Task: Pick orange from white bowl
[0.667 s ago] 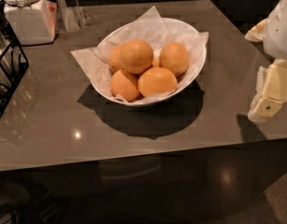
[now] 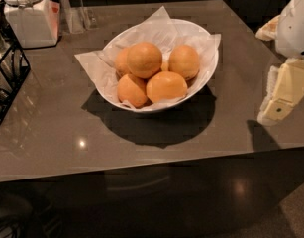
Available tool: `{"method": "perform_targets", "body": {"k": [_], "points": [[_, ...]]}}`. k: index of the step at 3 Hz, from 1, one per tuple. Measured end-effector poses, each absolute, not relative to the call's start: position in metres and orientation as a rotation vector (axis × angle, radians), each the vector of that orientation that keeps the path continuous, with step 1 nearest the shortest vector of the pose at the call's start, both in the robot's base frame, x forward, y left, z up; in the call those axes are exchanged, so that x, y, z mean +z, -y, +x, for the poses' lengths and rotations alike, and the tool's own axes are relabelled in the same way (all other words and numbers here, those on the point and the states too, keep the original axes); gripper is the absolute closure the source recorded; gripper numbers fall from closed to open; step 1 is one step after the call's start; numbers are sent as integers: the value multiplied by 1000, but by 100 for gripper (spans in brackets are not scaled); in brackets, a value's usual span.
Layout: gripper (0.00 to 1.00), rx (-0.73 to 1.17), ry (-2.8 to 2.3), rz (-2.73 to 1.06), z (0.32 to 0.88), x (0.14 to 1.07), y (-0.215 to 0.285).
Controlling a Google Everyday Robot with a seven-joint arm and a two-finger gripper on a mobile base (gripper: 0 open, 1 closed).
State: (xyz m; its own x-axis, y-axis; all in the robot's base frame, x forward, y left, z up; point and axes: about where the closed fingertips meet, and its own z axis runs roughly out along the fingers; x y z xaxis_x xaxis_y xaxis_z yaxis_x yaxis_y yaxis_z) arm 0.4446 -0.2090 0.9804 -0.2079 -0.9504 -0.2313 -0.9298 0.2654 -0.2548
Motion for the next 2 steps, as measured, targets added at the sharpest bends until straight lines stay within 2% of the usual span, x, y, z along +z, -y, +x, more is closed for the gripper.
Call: {"method": "perform_targets", "body": {"k": [2], "points": [[0,200,-1994,-1813,506,989,125]]}}
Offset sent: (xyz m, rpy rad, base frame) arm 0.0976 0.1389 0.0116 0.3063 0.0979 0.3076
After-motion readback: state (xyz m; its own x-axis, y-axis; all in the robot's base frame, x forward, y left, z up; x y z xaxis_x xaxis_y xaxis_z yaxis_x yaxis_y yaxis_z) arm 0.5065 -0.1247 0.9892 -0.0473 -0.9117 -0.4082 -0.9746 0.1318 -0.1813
